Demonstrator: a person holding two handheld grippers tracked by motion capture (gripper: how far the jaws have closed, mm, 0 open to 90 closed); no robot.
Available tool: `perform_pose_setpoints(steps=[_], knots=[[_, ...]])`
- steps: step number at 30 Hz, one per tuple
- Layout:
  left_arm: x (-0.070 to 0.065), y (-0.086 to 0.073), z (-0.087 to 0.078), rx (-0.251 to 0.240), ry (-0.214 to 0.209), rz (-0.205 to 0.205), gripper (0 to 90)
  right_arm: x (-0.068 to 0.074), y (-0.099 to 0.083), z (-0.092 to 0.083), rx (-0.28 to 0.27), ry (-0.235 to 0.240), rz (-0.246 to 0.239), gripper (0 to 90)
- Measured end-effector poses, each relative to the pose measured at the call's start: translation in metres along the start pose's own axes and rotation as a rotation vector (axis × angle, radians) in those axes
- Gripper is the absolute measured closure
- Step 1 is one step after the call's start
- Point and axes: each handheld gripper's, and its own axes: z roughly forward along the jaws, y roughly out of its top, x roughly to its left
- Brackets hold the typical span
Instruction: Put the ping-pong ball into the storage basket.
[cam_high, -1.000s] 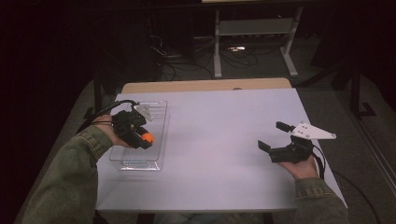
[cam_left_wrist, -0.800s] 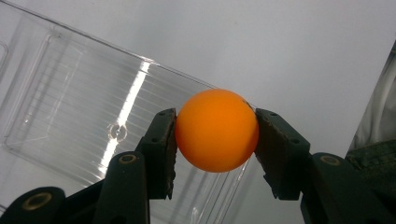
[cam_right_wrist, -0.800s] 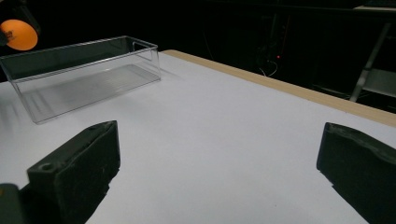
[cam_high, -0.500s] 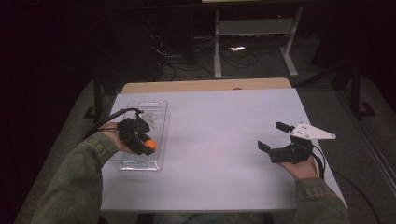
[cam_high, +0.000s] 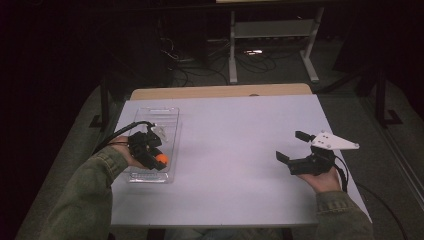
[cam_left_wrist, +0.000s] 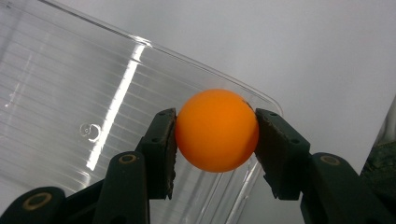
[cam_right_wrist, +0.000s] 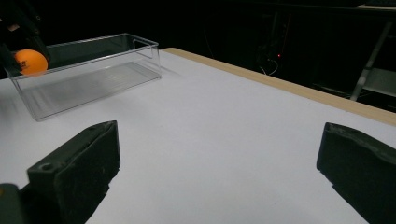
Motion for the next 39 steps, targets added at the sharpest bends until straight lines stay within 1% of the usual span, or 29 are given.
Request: perform_pose_setpoints(steps=[5, 8, 14, 17, 19, 26, 29, 31, 35, 39], knots=[[0.002, 0.000, 0.005, 0.004, 0.001, 0.003, 50.4, 0.000, 0.000, 0.001, 0.004, 0.002, 0.000, 0.0], [0.003, 0.000, 0.007, 0.017, 0.003, 0.002, 50.4, 0.000, 0.000, 0.001, 0.005, 0.003, -0.001, 0.0], [0.006, -0.001, 0.013, 0.016, 0.001, -0.006, 50.4, 0.000, 0.000, 0.001, 0.006, 0.003, -0.002, 0.0], [0.007, -0.002, 0.017, 0.014, -0.006, -0.010, 50.4, 0.000, 0.000, 0.001, 0.007, 0.004, -0.002, 0.0], [0.008, -0.004, 0.019, 0.002, -0.008, -0.020, 50.4, 0.000, 0.000, 0.001, 0.006, 0.004, -0.001, 0.0], [0.010, -0.007, 0.029, 0.012, -0.022, -0.028, 50.4, 0.000, 0.000, 0.001, 0.006, 0.004, 0.000, 0.0], [0.011, -0.008, 0.032, 0.014, -0.010, -0.027, 50.3, 0.000, 0.000, 0.001, 0.007, 0.004, -0.001, 0.0], [0.012, -0.008, 0.034, 0.016, -0.014, -0.034, 50.4, 0.000, 0.000, 0.001, 0.007, 0.003, -0.002, 0.0], [0.011, -0.007, 0.037, 0.030, -0.014, -0.024, 50.3, 0.000, 0.000, 0.001, 0.007, 0.002, -0.001, 0.0], [0.011, -0.006, 0.041, 0.040, 0.007, -0.019, 50.2, 0.000, 0.000, 0.001, 0.007, 0.003, -0.002, 0.0]])
